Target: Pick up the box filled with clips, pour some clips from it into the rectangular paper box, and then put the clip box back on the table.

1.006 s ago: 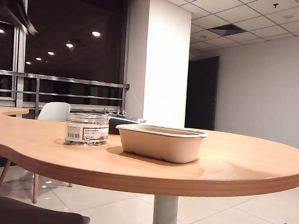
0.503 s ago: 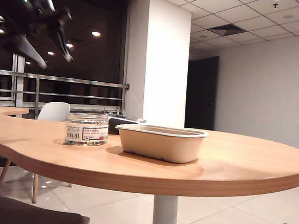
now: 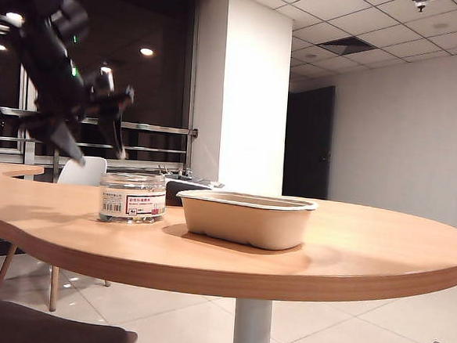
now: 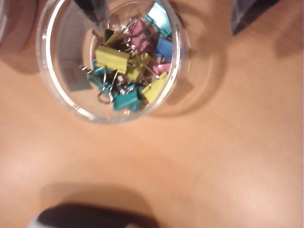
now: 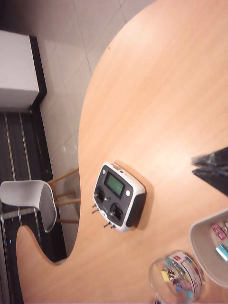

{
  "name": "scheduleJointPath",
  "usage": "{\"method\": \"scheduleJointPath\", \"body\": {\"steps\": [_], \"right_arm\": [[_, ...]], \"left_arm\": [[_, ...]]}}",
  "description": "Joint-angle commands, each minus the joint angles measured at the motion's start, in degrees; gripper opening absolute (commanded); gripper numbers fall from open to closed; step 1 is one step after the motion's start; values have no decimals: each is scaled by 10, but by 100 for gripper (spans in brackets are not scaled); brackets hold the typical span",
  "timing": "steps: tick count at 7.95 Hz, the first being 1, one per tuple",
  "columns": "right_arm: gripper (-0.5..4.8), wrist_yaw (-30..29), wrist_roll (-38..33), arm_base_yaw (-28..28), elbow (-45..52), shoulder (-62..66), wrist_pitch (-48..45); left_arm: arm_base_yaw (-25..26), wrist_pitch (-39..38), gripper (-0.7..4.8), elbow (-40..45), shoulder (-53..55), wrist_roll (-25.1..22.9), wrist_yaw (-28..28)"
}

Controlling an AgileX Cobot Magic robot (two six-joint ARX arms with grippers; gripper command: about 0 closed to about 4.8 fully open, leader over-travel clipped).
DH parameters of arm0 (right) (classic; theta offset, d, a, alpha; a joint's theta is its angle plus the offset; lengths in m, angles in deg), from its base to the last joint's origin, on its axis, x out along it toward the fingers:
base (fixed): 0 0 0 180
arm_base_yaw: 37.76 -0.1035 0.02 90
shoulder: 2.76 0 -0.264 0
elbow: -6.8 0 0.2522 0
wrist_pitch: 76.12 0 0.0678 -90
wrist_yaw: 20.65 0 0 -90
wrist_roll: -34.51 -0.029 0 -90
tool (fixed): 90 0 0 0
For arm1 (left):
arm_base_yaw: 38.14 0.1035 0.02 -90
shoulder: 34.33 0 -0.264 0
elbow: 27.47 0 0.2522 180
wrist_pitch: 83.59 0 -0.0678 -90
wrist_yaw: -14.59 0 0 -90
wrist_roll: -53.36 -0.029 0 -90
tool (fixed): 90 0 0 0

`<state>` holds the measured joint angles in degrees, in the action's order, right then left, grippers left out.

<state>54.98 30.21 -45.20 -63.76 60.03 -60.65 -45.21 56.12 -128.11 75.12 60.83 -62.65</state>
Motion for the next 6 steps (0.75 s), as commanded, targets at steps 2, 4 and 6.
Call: {"method": "scheduleJointPath", "body": {"steps": [2,4,6], "right_arm": [[-1,-12,-2,0,-4,-2,-2],[-1,-12,-2,0,-4,-2,-2],[-1,-12,-2,0,-4,-2,-2]], "left_arm": [[-3,18,341,-2,55,-11,-1],[-3,33,247,-2,70,-10,-1],[-3,35,209,-2,70,-10,-1]]}}
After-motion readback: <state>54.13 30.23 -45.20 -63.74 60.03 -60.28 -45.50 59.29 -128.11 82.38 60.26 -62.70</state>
